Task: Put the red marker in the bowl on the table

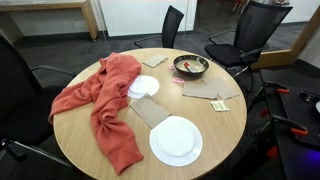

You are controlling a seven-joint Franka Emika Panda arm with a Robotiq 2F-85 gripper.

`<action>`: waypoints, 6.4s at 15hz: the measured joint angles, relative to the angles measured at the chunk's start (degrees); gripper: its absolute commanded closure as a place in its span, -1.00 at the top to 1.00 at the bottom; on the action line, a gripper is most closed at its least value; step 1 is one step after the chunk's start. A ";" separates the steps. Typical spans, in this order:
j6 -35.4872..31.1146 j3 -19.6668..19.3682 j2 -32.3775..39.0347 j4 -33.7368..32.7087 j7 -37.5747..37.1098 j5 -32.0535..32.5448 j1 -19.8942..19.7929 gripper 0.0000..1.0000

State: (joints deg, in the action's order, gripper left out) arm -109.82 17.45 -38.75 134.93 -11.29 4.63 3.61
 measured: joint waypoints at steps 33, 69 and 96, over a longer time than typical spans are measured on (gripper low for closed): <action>-21.84 -17.63 22.98 3.40 -15.76 -2.89 -11.51 1.00; -35.18 -26.17 60.67 -12.91 -29.79 -6.17 -12.32 1.00; -37.65 -29.52 79.03 -23.53 -29.78 -7.31 -9.60 0.17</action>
State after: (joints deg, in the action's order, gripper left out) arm -147.47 -12.06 40.28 111.40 -41.07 -2.68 -5.99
